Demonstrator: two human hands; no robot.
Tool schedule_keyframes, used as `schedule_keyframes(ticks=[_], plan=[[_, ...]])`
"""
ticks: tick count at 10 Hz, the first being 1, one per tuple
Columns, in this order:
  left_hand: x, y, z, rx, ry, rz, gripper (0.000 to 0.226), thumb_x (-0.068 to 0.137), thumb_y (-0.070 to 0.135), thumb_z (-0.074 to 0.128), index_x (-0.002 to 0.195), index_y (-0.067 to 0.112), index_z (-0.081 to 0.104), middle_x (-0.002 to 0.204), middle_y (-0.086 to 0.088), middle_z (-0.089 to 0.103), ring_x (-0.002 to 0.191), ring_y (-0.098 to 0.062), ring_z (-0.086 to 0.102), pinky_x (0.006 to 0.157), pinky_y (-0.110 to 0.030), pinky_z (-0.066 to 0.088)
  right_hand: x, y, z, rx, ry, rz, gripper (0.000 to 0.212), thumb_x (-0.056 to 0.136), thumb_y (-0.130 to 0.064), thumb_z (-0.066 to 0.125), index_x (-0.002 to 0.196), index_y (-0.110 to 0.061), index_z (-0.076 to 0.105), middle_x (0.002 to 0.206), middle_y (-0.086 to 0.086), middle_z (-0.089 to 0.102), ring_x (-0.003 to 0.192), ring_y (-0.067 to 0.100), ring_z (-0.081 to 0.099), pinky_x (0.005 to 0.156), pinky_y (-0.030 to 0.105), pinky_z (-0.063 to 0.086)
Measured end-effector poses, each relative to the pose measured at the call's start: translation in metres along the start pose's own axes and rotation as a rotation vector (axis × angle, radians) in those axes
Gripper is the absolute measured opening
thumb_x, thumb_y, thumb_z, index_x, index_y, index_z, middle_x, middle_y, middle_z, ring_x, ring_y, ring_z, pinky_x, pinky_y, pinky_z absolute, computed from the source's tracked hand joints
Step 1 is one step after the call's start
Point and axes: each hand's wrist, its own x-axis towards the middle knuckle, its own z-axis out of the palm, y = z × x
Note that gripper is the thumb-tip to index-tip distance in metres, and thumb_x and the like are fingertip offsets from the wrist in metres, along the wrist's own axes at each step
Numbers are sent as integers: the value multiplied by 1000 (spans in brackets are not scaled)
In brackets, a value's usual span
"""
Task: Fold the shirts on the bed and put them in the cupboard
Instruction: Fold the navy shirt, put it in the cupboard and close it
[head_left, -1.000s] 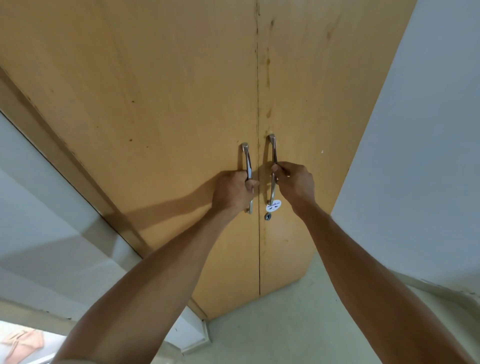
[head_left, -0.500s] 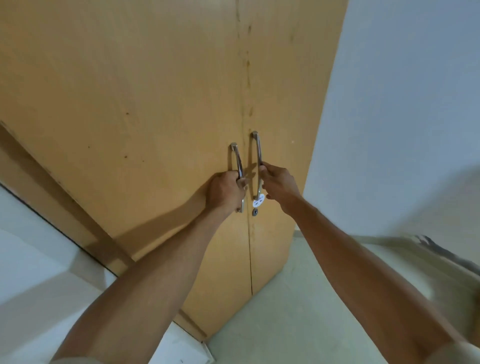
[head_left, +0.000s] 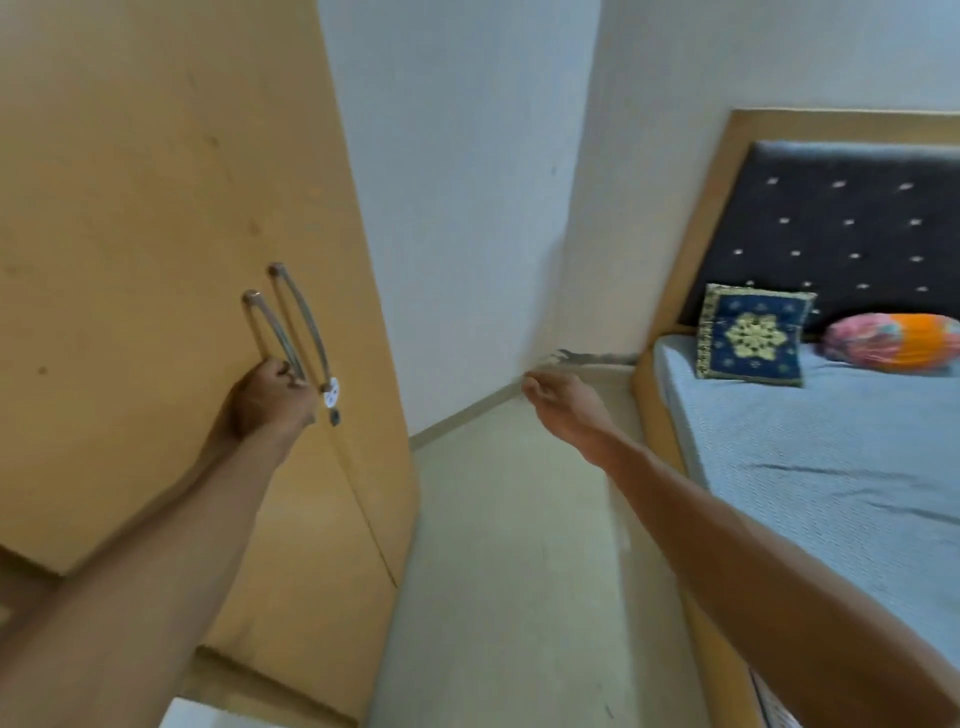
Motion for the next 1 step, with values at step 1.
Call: schedule_keyframes(ticks=[1], plan=[[-12, -10, -2, 9, -32, -95, 43, 86, 12, 64, 129, 13, 62, 123, -9, 69, 109, -31, 65, 88, -38, 54, -34, 28, -40, -63, 84, 61, 29, 104, -41, 45, 107, -29, 71, 99, -1, 66, 96, 22, 61, 77, 30, 39]])
